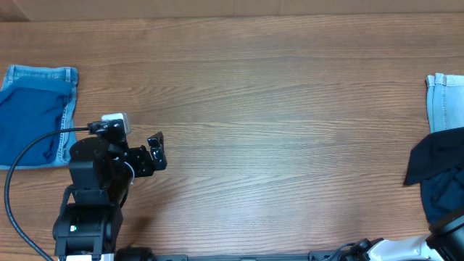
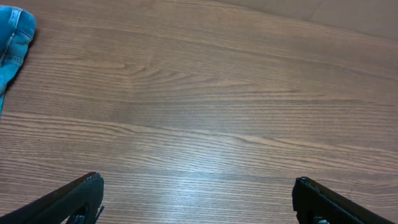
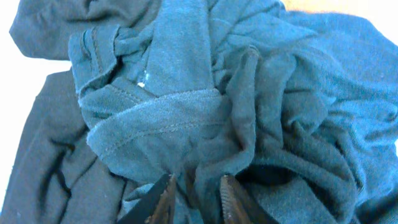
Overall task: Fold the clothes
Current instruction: 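Reach the right gripper to the dark navy t-shirt and grasp it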
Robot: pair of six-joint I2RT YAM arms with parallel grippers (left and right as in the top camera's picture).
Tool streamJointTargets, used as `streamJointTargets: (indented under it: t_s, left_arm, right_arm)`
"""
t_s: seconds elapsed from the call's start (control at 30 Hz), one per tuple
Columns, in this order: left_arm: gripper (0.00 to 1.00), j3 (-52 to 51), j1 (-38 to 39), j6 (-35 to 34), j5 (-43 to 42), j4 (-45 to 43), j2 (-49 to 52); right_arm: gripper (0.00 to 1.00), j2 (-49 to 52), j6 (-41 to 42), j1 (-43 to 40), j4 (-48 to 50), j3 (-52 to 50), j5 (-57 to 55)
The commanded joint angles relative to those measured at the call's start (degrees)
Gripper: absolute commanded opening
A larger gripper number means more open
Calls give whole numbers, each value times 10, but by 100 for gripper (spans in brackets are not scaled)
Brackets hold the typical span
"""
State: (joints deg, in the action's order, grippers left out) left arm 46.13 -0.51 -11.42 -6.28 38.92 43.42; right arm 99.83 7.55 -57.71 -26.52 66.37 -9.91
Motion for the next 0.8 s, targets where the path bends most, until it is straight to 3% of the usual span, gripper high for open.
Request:
streamJointTargets:
  t_s: [0.0,0.07,0.2,0.37,0.53,0.6,0.77]
  left_arm:
    - [100,16,-3,16,-8,-1,0]
    - [100,16,-3,16,-8,-1,0]
    - [100,16,-3,16,-6,-1,0]
    - [100,16,-3,16,-6,-2,0]
    - [100,16,-3,16,-6,-8,0]
    - [100,16,-3,16,-6,-11,0]
    - [100,16,-3,16,-7,-13,0]
  right_arm:
    - [17,5,-1,-2,4,12,-7]
    - [5,5,-1,-2,5,12,-13]
    - [4,2,2,-2,5,13,-11]
    - [4,-51,0,34,-20,84,150]
    - [4,-87,-22,164,-168,276,267]
    - [4,-87,-68,282,-225,336,276]
    - [4,-82,-115,469,-238,340,276]
